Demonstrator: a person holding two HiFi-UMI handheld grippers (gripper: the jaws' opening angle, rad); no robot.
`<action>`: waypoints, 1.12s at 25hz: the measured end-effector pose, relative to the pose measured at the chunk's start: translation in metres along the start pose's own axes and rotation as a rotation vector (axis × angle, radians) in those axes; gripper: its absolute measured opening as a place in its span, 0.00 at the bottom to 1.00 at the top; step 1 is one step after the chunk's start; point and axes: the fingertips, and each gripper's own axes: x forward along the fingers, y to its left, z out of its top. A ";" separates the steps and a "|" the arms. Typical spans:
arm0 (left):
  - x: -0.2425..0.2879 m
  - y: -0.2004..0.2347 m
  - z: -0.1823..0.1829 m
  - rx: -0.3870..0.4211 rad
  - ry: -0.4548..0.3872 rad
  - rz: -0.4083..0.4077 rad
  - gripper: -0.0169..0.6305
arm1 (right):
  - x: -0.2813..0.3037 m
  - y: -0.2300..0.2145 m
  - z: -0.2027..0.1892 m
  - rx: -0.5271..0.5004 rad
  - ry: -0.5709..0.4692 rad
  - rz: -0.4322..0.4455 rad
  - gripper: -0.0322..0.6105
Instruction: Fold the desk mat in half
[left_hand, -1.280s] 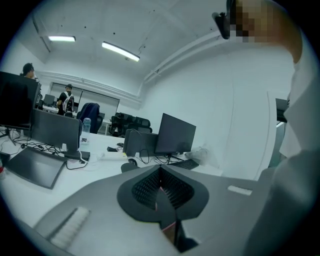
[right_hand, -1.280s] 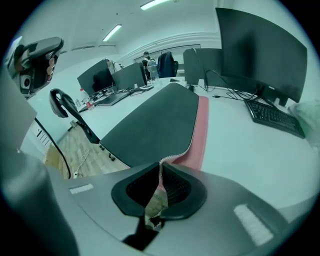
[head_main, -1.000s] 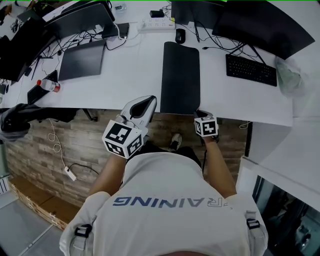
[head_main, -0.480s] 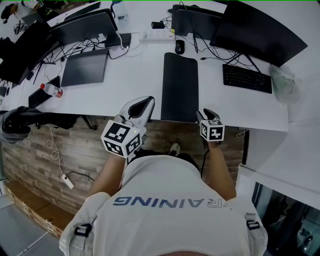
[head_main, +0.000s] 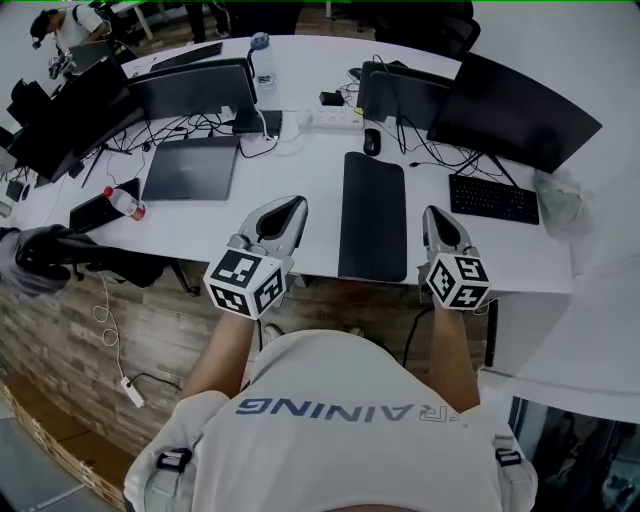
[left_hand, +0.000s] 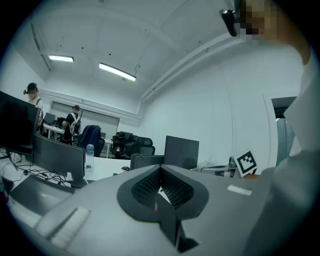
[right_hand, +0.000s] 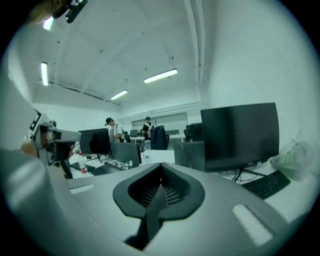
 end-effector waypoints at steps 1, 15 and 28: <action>-0.003 0.006 0.004 -0.001 -0.007 0.011 0.03 | -0.002 0.004 0.014 -0.010 -0.032 -0.004 0.07; -0.034 0.044 0.024 -0.003 -0.074 0.101 0.02 | 0.000 0.059 0.081 -0.065 -0.143 0.070 0.07; -0.033 0.049 0.007 -0.039 -0.036 0.112 0.03 | 0.002 0.065 0.070 -0.145 -0.119 0.055 0.07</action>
